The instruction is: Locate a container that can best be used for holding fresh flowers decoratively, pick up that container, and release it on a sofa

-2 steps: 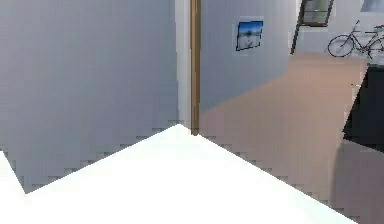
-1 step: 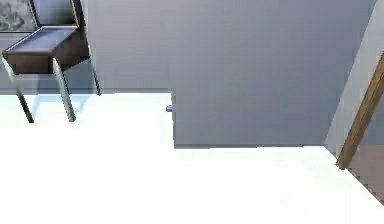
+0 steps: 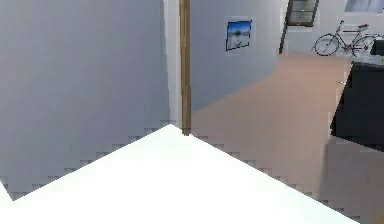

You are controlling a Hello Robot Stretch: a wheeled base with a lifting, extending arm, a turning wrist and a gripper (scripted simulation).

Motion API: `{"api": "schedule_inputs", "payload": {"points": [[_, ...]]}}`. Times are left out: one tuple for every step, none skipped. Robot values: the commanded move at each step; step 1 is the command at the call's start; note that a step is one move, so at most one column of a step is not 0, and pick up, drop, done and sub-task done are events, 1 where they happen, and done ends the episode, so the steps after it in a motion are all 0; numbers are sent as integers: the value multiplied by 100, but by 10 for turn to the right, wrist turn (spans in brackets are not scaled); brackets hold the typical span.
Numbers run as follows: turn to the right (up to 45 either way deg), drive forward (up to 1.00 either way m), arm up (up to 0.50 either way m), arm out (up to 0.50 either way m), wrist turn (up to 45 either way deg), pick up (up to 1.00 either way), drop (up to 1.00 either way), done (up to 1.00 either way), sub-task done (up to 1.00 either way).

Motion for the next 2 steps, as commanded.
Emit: {"api": "schedule_inputs", "payload": {"points": [[270, 0, 0, 0, 0, 0, 0, 0, 0], [0, 0, 0, 48, 0, 0, 0, 0, 0]]}}
